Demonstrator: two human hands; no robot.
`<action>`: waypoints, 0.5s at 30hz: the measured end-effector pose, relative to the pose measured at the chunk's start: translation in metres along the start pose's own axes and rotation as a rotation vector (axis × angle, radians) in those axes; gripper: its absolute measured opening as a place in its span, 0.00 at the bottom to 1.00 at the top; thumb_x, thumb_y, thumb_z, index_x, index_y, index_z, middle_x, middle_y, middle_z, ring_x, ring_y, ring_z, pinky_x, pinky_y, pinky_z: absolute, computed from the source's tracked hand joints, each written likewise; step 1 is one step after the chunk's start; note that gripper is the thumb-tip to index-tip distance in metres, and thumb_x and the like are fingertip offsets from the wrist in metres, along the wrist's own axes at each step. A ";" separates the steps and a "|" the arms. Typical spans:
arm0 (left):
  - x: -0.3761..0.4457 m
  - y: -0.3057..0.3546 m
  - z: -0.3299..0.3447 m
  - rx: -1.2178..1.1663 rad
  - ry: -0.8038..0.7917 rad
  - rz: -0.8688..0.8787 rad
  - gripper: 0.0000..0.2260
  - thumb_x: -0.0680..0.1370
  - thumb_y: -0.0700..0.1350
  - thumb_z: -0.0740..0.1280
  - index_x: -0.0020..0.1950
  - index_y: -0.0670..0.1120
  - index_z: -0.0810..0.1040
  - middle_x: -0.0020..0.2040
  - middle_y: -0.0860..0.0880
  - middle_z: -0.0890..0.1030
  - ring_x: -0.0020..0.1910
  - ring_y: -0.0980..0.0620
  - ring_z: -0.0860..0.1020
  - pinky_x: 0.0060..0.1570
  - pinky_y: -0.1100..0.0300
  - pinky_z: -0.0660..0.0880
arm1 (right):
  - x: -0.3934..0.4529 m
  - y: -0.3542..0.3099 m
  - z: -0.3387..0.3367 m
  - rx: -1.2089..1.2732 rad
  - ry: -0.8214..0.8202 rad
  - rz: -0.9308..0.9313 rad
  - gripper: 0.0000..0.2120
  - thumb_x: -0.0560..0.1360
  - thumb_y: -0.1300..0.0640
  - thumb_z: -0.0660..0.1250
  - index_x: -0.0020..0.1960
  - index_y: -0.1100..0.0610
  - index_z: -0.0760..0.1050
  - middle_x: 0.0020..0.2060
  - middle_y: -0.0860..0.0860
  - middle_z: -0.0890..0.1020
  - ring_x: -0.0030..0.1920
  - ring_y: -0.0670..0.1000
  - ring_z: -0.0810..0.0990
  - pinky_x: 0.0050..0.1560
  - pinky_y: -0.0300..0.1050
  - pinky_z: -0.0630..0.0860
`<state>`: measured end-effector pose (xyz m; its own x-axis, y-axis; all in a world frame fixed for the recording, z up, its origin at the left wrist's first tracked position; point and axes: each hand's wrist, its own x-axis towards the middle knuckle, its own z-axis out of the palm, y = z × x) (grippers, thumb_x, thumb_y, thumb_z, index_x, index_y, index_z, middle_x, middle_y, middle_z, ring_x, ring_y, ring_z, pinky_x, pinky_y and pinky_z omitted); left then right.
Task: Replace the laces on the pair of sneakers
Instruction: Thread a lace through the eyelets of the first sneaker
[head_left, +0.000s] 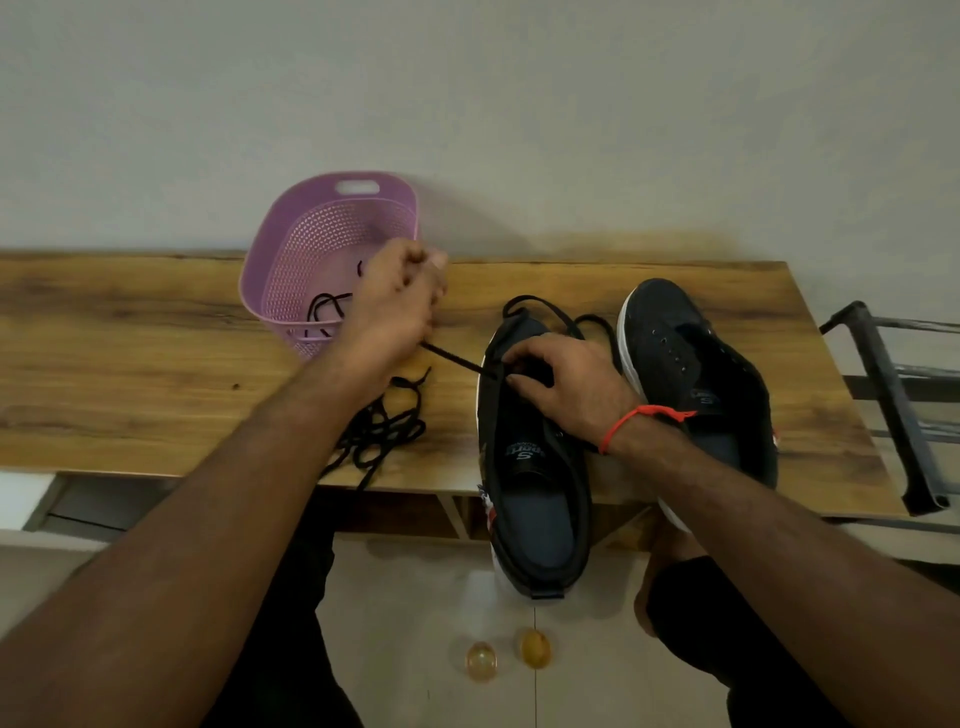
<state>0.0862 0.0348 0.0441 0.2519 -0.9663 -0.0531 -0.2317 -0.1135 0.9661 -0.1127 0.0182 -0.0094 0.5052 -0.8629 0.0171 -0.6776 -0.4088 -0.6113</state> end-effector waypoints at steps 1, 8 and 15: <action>-0.001 -0.005 0.003 0.311 -0.054 0.084 0.08 0.85 0.47 0.61 0.59 0.48 0.78 0.44 0.53 0.79 0.39 0.56 0.75 0.38 0.60 0.71 | 0.000 -0.001 -0.001 -0.042 0.004 -0.015 0.15 0.78 0.54 0.69 0.64 0.52 0.78 0.61 0.49 0.80 0.64 0.50 0.75 0.67 0.47 0.71; -0.005 -0.011 0.001 0.925 -0.376 -0.016 0.07 0.81 0.51 0.67 0.44 0.52 0.78 0.48 0.53 0.79 0.44 0.61 0.74 0.40 0.65 0.68 | 0.001 0.004 -0.004 -0.150 -0.002 0.103 0.32 0.76 0.47 0.70 0.76 0.50 0.64 0.72 0.49 0.70 0.72 0.57 0.63 0.73 0.57 0.61; -0.006 0.014 -0.013 -0.480 0.430 0.261 0.13 0.86 0.54 0.54 0.49 0.50 0.72 0.36 0.54 0.79 0.36 0.55 0.77 0.39 0.59 0.74 | 0.005 0.008 0.001 -0.010 -0.017 0.195 0.38 0.73 0.50 0.75 0.77 0.53 0.62 0.71 0.52 0.70 0.70 0.57 0.66 0.72 0.56 0.65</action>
<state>0.0935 0.0418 0.0617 0.6175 -0.7595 0.2048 0.0808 0.3202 0.9439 -0.1148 0.0105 -0.0145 0.3723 -0.9210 -0.1146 -0.7691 -0.2370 -0.5936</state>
